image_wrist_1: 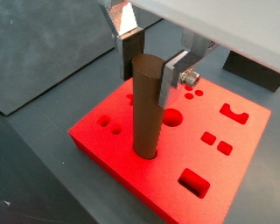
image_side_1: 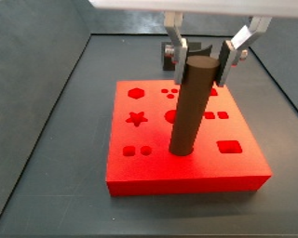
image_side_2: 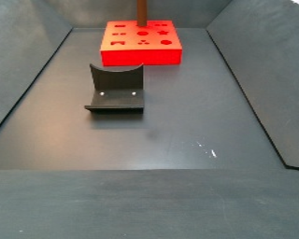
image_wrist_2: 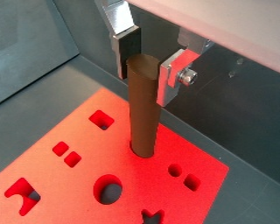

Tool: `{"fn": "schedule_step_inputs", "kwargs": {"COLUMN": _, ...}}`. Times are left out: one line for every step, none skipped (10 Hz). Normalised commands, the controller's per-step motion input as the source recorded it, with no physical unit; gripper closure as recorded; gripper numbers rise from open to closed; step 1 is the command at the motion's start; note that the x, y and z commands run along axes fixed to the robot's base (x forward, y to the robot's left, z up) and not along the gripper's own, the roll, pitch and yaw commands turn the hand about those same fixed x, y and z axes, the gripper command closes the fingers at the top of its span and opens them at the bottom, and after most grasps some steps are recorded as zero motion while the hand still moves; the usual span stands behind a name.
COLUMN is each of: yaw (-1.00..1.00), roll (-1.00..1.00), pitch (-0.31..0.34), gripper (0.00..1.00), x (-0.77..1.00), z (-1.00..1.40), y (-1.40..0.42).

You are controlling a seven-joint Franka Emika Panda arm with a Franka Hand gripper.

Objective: Insert the oval object.

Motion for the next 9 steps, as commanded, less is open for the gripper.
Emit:
{"fn": "schedule_step_inputs", "kwargs": {"yaw": 0.0, "roll": 0.0, "pitch": 0.0, "gripper": 1.0, "x": 0.14, "z": -0.28, "y": -0.01}}
{"fn": "schedule_step_inputs", "kwargs": {"yaw": 0.0, "roll": 0.0, "pitch": 0.0, "gripper": 1.0, "x": 0.15, "z": -0.36, "y": -0.02}}
{"fn": "schedule_step_inputs", "kwargs": {"yaw": 0.0, "roll": 0.0, "pitch": 0.0, "gripper": 1.0, "x": 0.17, "z": -0.4, "y": -0.09}}
{"fn": "schedule_step_inputs", "kwargs": {"yaw": 0.0, "roll": 0.04, "pitch": 0.0, "gripper": 1.0, "x": 0.23, "z": -0.35, "y": -0.12}}
{"fn": "schedule_step_inputs", "kwargs": {"yaw": 0.0, "roll": 0.09, "pitch": 0.0, "gripper": 1.0, "x": 0.17, "z": -0.35, "y": -0.13}}
{"fn": "schedule_step_inputs", "kwargs": {"yaw": 0.0, "roll": 0.1, "pitch": 0.003, "gripper": 1.0, "x": 0.17, "z": -0.38, "y": -0.11}}
{"fn": "schedule_step_inputs", "kwargs": {"yaw": 0.0, "roll": 0.12, "pitch": 0.009, "gripper": 1.0, "x": 0.18, "z": -0.42, "y": -0.09}}
{"fn": "schedule_step_inputs", "kwargs": {"yaw": 0.0, "roll": 0.13, "pitch": 0.013, "gripper": 1.0, "x": 0.15, "z": -0.44, "y": -0.07}}
{"fn": "schedule_step_inputs", "kwargs": {"yaw": 0.0, "roll": 0.1, "pitch": 0.01, "gripper": 1.0, "x": 0.05, "z": -0.39, "y": -0.02}}
